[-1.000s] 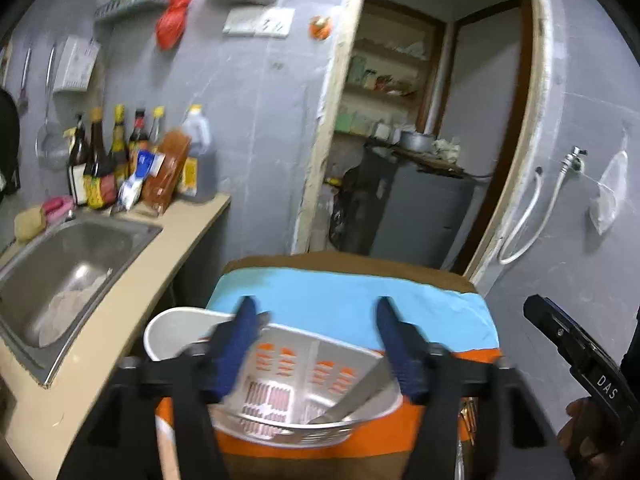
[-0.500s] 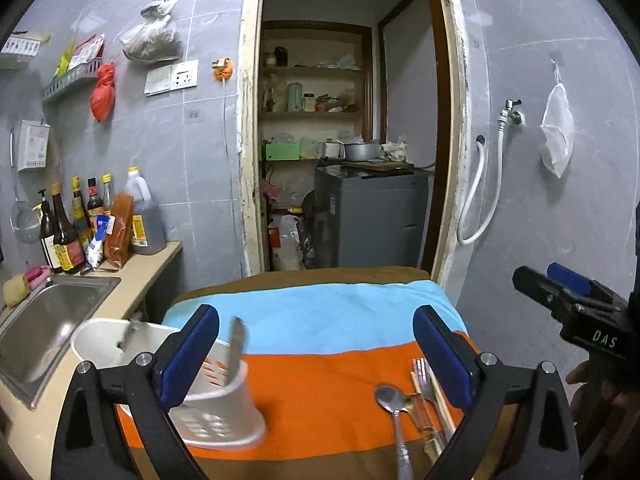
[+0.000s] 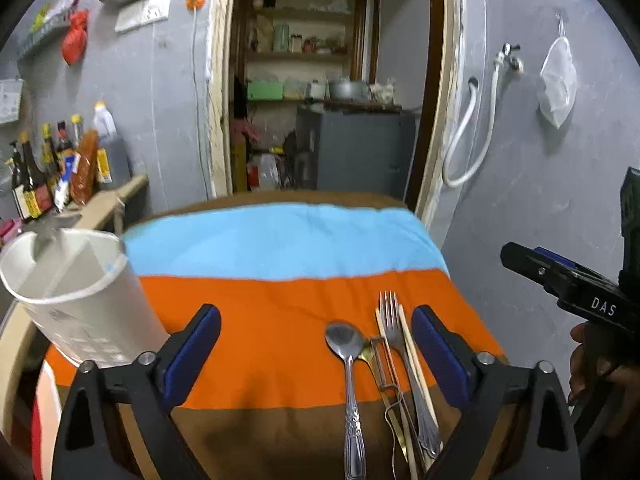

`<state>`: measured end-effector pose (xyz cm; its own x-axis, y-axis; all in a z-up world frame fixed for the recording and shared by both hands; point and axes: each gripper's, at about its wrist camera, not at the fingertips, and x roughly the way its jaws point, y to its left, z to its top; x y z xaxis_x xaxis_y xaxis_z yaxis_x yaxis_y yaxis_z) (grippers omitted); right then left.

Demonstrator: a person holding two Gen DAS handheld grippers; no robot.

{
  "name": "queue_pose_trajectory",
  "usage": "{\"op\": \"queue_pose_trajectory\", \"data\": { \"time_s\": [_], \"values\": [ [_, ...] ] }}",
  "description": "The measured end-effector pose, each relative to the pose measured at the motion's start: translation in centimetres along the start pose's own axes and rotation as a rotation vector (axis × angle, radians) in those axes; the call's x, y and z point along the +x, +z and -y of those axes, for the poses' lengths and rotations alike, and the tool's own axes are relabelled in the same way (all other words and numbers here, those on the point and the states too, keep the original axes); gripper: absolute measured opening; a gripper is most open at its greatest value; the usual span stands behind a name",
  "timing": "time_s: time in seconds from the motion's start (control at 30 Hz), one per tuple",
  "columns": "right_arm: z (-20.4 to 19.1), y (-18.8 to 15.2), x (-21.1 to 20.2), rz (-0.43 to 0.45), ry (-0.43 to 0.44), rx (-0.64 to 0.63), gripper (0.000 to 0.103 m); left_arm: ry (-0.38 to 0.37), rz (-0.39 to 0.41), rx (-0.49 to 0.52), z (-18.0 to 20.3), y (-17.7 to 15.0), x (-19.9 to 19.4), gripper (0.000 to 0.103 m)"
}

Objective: Organize utensils
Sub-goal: 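Move both grippers back down over the remaining utensils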

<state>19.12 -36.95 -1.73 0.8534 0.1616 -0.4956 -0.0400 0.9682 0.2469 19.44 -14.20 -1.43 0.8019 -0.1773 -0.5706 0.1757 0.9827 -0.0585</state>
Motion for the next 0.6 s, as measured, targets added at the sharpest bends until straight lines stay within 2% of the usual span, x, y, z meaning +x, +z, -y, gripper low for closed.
{"op": "queue_pose_trajectory", "data": {
  "time_s": [0.03, 0.1, 0.13, 0.2, 0.3, 0.47, 0.6],
  "values": [
    [0.2, -0.3, 0.9, -0.030, 0.006, 0.005, 0.093, -0.005, -0.039, 0.008, 0.1, -0.2, 1.0, 0.078],
    [0.3, -1.0, 2.3, -0.074, 0.027, 0.016, 0.079, -0.018, -0.094, 0.014, 0.1, -0.6, 2.4, 0.069],
    [0.3, -1.3, 3.0, -0.098, 0.035, 0.020, 0.076, -0.025, -0.128, 0.012, 0.1, -0.8, 3.3, 0.063],
    [0.2, -2.0, 4.6, -0.142, 0.059, 0.036, 0.058, -0.053, -0.184, 0.003, -0.1, -1.3, 4.7, 0.052],
    [-0.2, -2.7, 6.8, -0.205, 0.084, 0.050, 0.043, -0.095, -0.269, -0.023, -0.6, -2.1, 6.5, 0.038],
    [-1.8, -3.8, 9.7, -0.300, 0.125, 0.033, 0.033, -0.147, -0.345, -0.090, -1.5, -2.7, 8.0, 0.033],
    [-2.7, -4.8, 11.0, -0.369, 0.142, 0.022, 0.032, -0.176, -0.364, -0.110, -1.8, -2.7, 8.4, 0.033]
  ]
}}
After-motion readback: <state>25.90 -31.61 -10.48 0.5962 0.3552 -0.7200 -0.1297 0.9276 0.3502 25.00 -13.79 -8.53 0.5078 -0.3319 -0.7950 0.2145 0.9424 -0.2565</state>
